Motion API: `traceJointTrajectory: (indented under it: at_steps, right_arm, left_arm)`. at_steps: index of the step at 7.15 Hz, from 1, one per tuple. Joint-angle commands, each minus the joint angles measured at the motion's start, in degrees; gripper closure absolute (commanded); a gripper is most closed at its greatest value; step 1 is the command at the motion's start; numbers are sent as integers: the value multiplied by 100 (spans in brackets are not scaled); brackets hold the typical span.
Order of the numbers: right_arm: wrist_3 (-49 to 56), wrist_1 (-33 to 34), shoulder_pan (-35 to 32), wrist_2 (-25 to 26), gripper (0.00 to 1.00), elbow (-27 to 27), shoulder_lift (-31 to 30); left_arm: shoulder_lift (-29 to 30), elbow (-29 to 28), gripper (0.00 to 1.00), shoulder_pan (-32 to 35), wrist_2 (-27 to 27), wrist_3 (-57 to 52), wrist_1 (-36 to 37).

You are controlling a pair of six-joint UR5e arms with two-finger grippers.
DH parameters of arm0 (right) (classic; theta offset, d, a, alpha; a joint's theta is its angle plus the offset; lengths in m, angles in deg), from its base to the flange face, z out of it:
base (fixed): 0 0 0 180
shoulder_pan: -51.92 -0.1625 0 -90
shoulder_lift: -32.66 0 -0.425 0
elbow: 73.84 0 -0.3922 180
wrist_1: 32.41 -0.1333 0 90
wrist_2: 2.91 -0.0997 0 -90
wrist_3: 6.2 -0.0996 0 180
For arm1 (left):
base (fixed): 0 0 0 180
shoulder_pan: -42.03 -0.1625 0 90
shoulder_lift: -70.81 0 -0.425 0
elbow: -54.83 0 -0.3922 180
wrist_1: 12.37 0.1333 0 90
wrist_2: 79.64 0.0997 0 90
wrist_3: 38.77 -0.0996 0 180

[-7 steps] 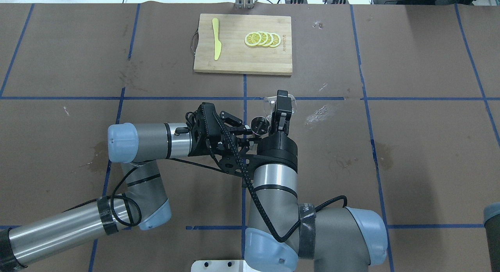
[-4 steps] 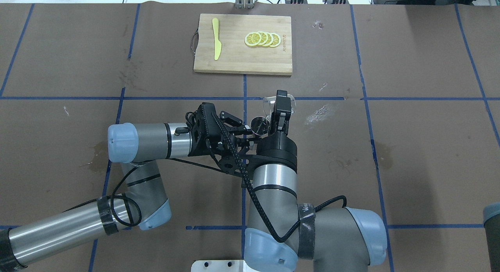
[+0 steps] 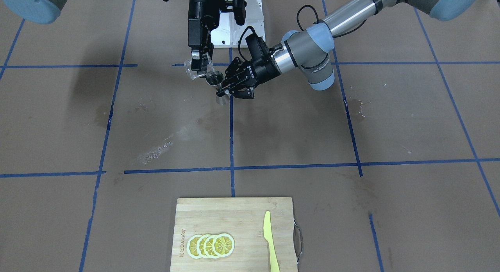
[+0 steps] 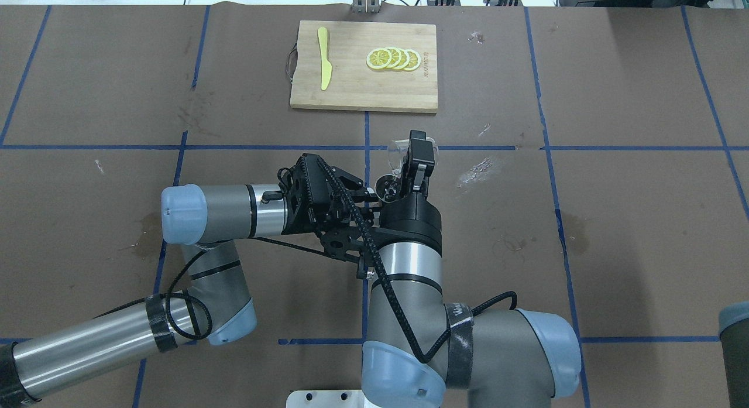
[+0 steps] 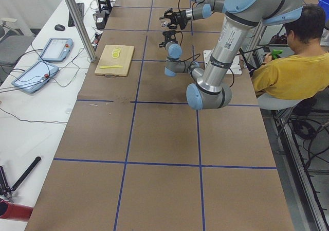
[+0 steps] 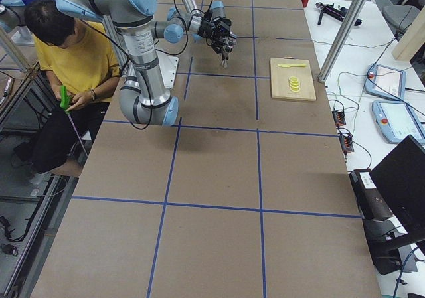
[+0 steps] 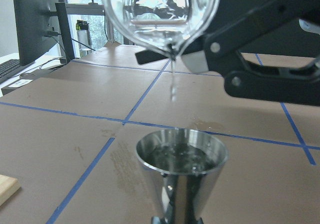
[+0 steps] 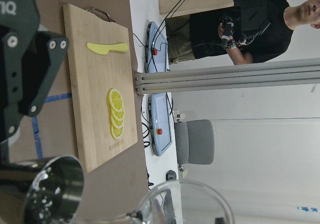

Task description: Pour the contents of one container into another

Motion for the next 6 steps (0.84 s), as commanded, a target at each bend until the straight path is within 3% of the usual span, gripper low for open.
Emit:
traceJointTrajectory:
  at_steps: [1, 3, 6]
  right_arm:
    - [-23, -1090, -149, -465, 100, 8, -46]
    - [-32, -1909, -368, -608, 100, 8, -571]
    - [-111, -2054, -905, -846, 100, -1, -626]
  left_arm:
    - [0, 0, 100, 9, 3, 0, 0]
    - [-9, 9, 100, 17, -6, 0, 0]
    - [-61, 44, 100, 44, -15, 9, -53]
